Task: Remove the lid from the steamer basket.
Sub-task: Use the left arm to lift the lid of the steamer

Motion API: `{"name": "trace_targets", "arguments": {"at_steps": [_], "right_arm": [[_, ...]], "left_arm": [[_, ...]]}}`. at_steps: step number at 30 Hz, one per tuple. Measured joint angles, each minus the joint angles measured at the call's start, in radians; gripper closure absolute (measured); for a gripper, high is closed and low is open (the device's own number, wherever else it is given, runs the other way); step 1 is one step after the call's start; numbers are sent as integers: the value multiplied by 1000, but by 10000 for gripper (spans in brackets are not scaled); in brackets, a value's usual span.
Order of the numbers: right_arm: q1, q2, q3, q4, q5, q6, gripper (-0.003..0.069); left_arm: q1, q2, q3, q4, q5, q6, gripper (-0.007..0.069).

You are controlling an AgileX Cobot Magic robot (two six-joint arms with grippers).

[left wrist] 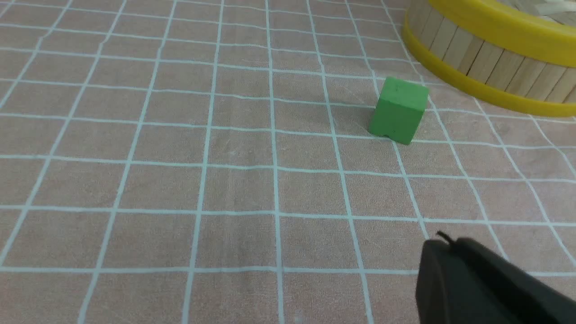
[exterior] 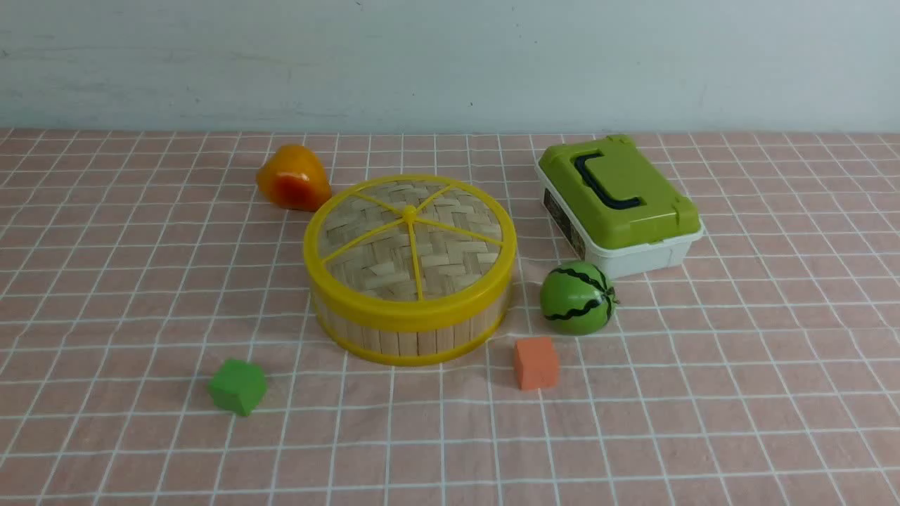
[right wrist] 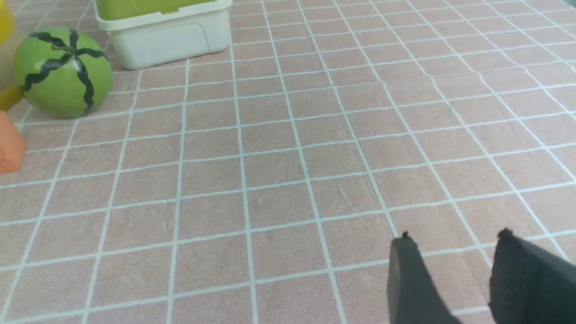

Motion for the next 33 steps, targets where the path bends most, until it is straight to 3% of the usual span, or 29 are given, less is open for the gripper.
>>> {"name": "trace_targets", "arguments": {"at_steps": [33], "right_arm": [[0,0,0,0,0,0,419]], "left_arm": [[0,0,0,1,0,0,603]]}}
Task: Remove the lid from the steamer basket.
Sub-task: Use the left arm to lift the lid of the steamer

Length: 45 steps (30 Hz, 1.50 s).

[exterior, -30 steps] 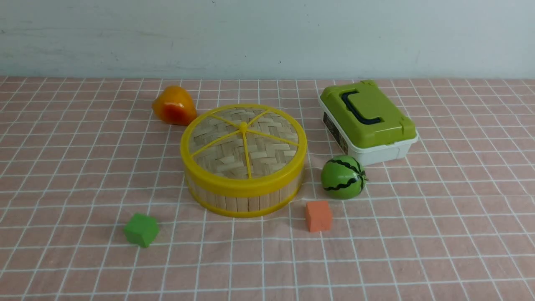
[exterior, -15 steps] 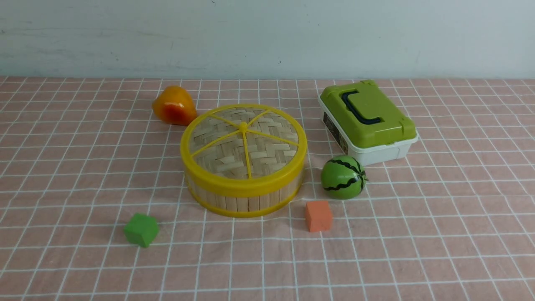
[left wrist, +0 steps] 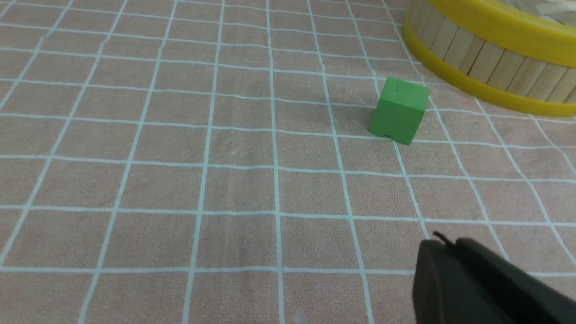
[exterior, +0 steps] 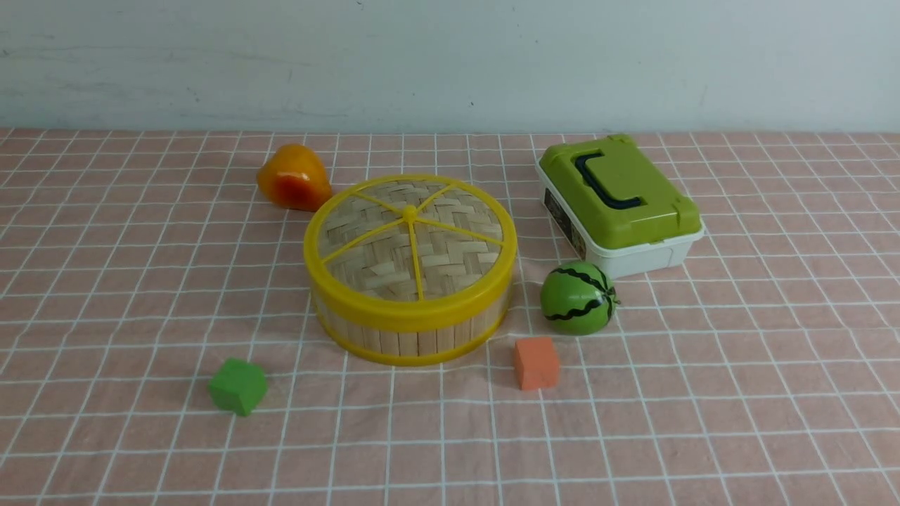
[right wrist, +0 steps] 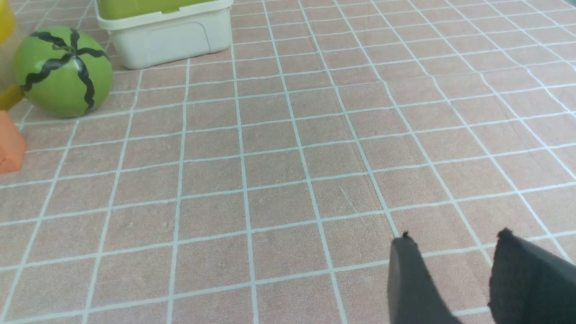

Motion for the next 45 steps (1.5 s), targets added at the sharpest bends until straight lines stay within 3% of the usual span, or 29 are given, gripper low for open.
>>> {"name": "trace_targets", "arguments": {"at_steps": [5,10,11,13,18,22,24,26,30,34,36,41,45], "right_arm": [[0,0,0,0,0,0,419],[0,0,0,0,0,0,419],[0,0,0,0,0,0,419],[0,0,0,0,0,0,419],[0,0,0,0,0,0,419],[0,0,0,0,0,0,419],[0,0,0,0,0,0,419],[0,0,0,0,0,0,419],[0,0,0,0,0,0,419],[0,0,0,0,0,0,419],[0,0,0,0,0,0,419],[0,0,0,0,0,0,419],[0,0,0,0,0,0,418]], "left_arm": [[0,0,0,0,-7,0,598],[0,0,1,0,-128,0,595],[0,0,1,0,-246,0,593],[0,0,1,0,-325,0,591],[0,0,1,0,-795,-15,585],[0,1,1,-1,-1008,-102,582],[0,4,-6,-5,-1147,-208,578],[0,15,-33,-4,-1143,-244,577],[0,109,-250,-1,-861,-278,587],[0,356,-534,0,-484,-227,637],[0,502,-615,0,-393,-226,637],[0,772,-716,-19,-335,-294,637],[-29,949,-825,-9,-175,-292,637]]}}
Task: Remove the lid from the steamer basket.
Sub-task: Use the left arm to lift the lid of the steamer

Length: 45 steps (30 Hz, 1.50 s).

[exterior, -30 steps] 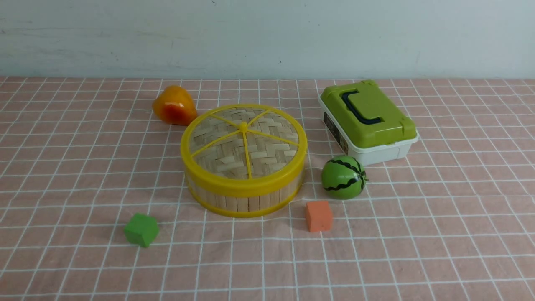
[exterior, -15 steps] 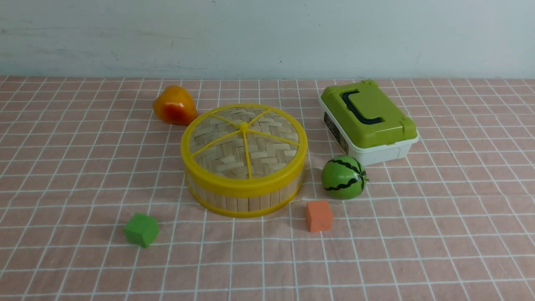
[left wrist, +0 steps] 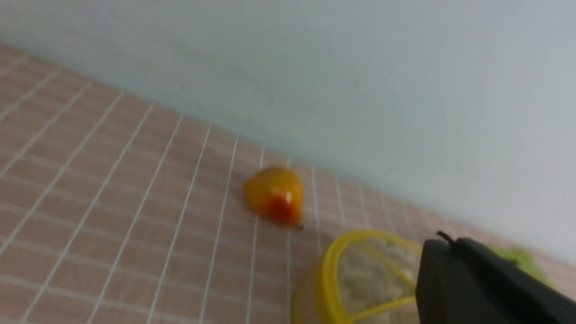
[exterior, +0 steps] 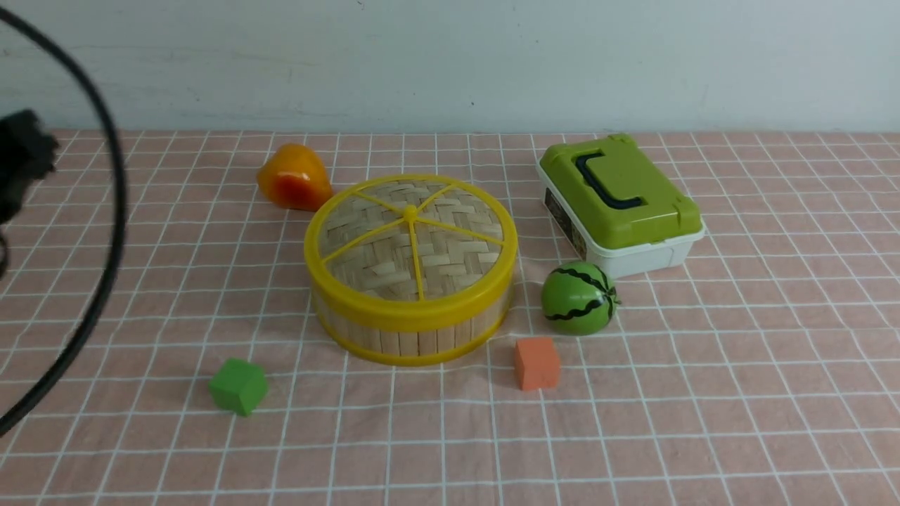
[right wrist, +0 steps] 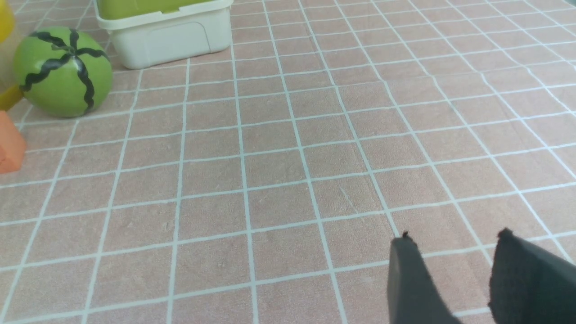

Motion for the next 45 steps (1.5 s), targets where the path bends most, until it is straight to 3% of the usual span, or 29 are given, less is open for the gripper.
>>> {"name": "trace_targets", "arguments": {"at_steps": [2,6,17,25,28,30,34,38,45], "right_arm": [[0,0,0,0,0,0,418],[0,0,0,0,0,0,418],[0,0,0,0,0,0,418],[0,0,0,0,0,0,418],[0,0,0,0,0,0,418],[0,0,0,0,0,0,418],[0,0,0,0,0,0,418],[0,0,0,0,0,0,418],[0,0,0,0,0,0,418]], "left_arm": [[-72,135,-128,5,197,73,637],[-180,310,-311,5,407,157,637],[-339,813,-897,47,745,187,637],[-341,1007,-1140,87,793,203,589],[-341,1072,-1216,87,799,211,505],[-341,1142,-1293,88,816,218,383],[-341,1217,-1367,104,831,227,260],[-341,1264,-1389,134,843,227,230],[-341,1294,-1389,141,808,227,265]]}}
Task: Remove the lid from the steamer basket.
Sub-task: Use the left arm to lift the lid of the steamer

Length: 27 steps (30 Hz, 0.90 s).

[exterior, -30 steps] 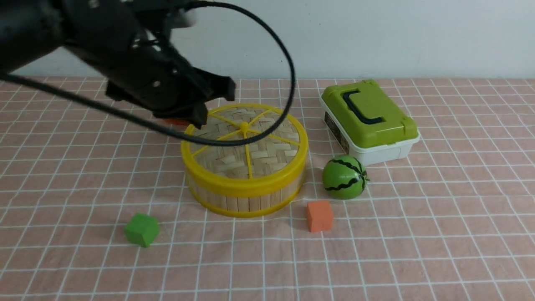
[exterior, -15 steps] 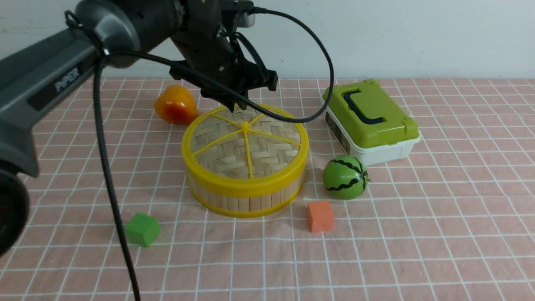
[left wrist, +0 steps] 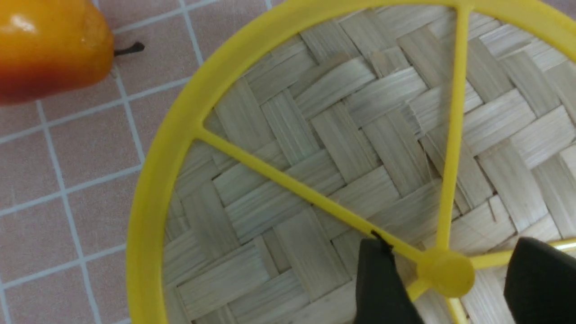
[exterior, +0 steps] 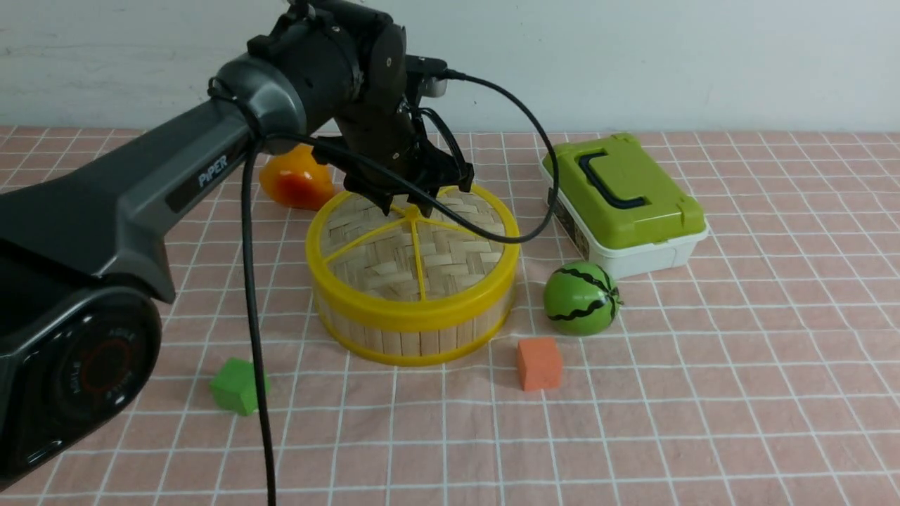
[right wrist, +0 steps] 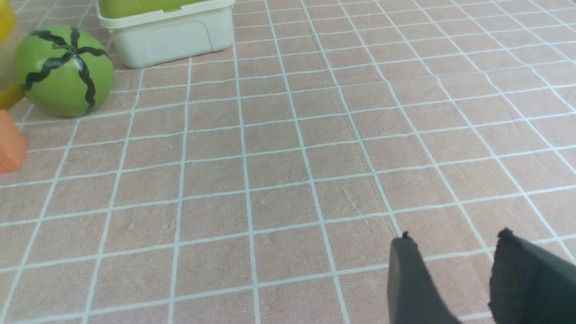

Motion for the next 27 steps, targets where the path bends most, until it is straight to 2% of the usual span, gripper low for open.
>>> {"name": "trace_targets", "arguments": {"at_steps": [10,14,19,24,27], "right_arm": [[0,0,0,0,0,0,418],[0,0,0,0,0,0,418],[0,0,0,0,0,0,418],[0,0,0,0,0,0,418],[0,0,0,0,0,0,418]], "left_arm": [[0,14,-1,-24,-18,1,310],[0,24,-1,-24,-14,1,353],[0,24,-4,-22,-4,2,517],[0,21,-19,-21,18,4,517],[0,-33,-61,-8,107,7,515]]}}
